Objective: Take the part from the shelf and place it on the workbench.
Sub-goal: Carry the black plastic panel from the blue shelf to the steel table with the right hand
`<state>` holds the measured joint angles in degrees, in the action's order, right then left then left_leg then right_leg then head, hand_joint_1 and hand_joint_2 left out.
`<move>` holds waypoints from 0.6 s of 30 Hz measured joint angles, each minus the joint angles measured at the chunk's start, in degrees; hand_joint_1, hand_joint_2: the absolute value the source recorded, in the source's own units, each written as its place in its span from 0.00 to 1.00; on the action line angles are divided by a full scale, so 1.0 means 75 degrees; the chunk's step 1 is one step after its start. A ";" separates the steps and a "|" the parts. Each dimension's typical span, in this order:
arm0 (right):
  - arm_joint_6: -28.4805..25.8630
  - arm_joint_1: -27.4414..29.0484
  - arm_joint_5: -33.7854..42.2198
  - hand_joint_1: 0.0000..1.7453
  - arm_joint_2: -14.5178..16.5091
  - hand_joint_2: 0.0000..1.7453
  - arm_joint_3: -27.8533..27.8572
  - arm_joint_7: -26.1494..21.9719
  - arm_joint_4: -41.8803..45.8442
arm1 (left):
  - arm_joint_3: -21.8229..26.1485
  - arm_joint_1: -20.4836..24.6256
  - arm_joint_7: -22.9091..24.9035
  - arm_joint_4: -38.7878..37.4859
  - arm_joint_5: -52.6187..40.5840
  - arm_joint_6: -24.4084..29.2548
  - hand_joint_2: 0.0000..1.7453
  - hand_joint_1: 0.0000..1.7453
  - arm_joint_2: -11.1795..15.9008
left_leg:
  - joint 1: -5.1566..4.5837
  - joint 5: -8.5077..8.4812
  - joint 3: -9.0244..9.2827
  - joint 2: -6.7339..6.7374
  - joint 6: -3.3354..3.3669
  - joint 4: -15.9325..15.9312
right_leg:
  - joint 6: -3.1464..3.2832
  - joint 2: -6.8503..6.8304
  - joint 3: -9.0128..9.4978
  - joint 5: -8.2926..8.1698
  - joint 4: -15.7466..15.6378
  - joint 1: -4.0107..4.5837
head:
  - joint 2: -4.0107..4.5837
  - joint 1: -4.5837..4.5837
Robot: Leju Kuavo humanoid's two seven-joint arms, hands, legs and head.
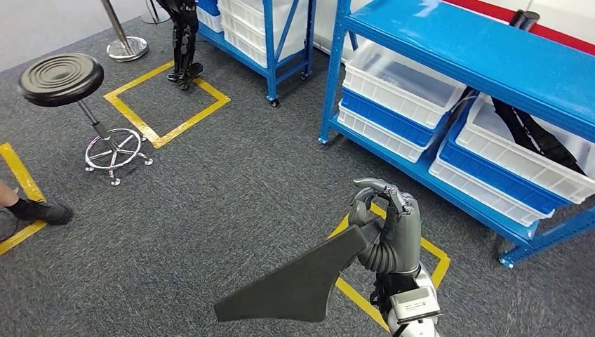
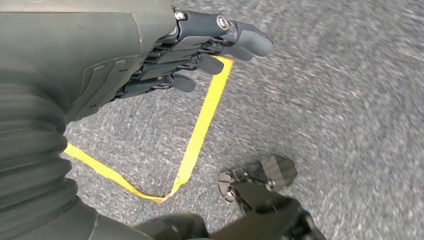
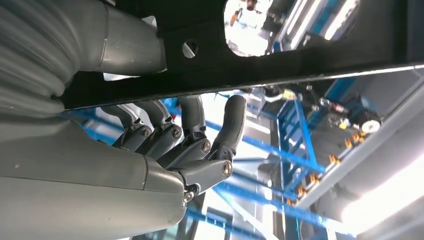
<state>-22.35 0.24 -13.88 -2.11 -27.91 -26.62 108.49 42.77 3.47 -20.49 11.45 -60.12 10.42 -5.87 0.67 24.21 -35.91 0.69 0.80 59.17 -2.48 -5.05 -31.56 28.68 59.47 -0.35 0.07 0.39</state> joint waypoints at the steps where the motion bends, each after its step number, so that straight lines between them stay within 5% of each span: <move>1: 0.0003 -0.0001 -0.0015 1.00 0.0004 1.00 -0.0004 -0.0001 -0.0008 | 0.0000 0.0002 -0.0013 0.0000 0.0001 0.0019 1.00 0.00 0.0002 | 0.0018 -0.0026 -0.0010 -0.0086 0.0049 -0.0014 | 0.0011 0.0252 -0.0171 0.0186 0.0358 -0.0017 | 0.0000 -0.0010; 3: 0.0004 0.0002 -0.0044 1.00 0.0009 1.00 -0.0015 -0.0004 -0.0041 | 0.0000 0.0011 -0.0038 0.0000 0.0002 0.0046 1.00 0.00 0.0006 | 0.0012 -0.0059 -0.0063 -0.0278 0.0113 -0.0013 | 0.0070 0.0591 -0.0672 0.0631 0.1418 -0.0028 | 0.0000 -0.0019; 5: 0.0001 0.0003 -0.0069 1.00 0.0014 1.00 -0.0023 -0.0003 -0.0088 | 0.0002 0.0009 -0.0052 0.0000 -0.0003 0.0060 1.00 0.00 0.0006 | 0.0005 -0.0092 -0.0110 -0.0509 0.0139 -0.0012 | 0.0037 0.0649 -0.0992 0.0798 0.2031 -0.0032 | 0.0000 -0.0020; 6: -0.0004 0.0002 -0.0082 1.00 0.0017 1.00 -0.0025 -0.0002 -0.0106 | 0.0004 0.0003 -0.0055 0.0000 -0.0015 0.0074 1.00 0.00 0.0006 | 0.0004 -0.0111 -0.0122 -0.0625 0.0136 -0.0011 | -0.0017 0.0664 -0.0932 0.0700 0.1889 -0.0038 | 0.0000 -0.0020; 9: -0.0021 -0.0013 -0.0101 1.00 0.0024 1.00 -0.0029 0.0000 -0.0128 | 0.0004 -0.0004 -0.0053 0.0000 -0.0058 0.0152 1.00 0.00 0.0001 | -0.0006 -0.0169 -0.0139 -0.0947 0.0066 -0.0002 | -0.0125 0.0973 -0.0161 0.0117 0.0340 -0.0077 | 0.0000 -0.0022; 11: -0.0038 -0.0025 -0.0098 1.00 0.0029 1.00 -0.0031 0.0001 -0.0130 | 0.0003 -0.0005 -0.0055 0.0000 -0.0067 0.0203 1.00 0.00 0.0001 | -0.0026 -0.0211 -0.0166 -0.1091 -0.0014 -0.0011 | -0.0050 0.1120 0.0083 -0.0042 -0.0184 -0.0070 | 0.0001 -0.0016; 13: -0.0052 -0.0033 -0.0093 1.00 0.0038 1.00 -0.0030 0.0004 -0.0132 | 0.0004 -0.0027 -0.0058 0.0000 -0.0081 0.0230 1.00 0.00 0.0004 | -0.0017 -0.0270 -0.0196 -0.1186 -0.0113 -0.0054 | 0.0072 0.0985 0.0111 -0.0096 -0.0215 -0.0048 | 0.0001 -0.0013; 15: -0.0058 -0.0040 -0.0086 1.00 0.0053 1.00 -0.0028 0.0008 -0.0133 | 0.0005 -0.0041 -0.0049 0.0000 -0.0128 0.0258 1.00 0.00 0.0007 | -0.0025 -0.0164 -0.0288 -0.0879 -0.0184 0.0102 | 0.0186 0.0819 0.0159 -0.0162 -0.0256 -0.0073 | 0.0001 0.0004; 18: -0.0060 -0.0036 -0.0050 1.00 0.0061 1.00 -0.0018 0.0010 -0.0141 | -0.0019 -0.0018 0.0032 0.0000 -0.0331 0.0404 1.00 0.00 -0.0004 | -0.0027 0.0594 -0.0833 -0.0207 -0.0254 0.1383 | 0.0287 0.0524 0.0171 -0.0182 -0.0279 -0.0054 | 0.0001 0.0046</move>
<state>-22.80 -0.03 -14.25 -1.66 -28.05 -26.54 107.43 42.63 3.34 -20.24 11.45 -62.60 13.45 -5.90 0.47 28.67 -42.16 -0.86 -1.10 69.54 -0.33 -1.12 -30.28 27.32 57.38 -0.75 0.08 0.74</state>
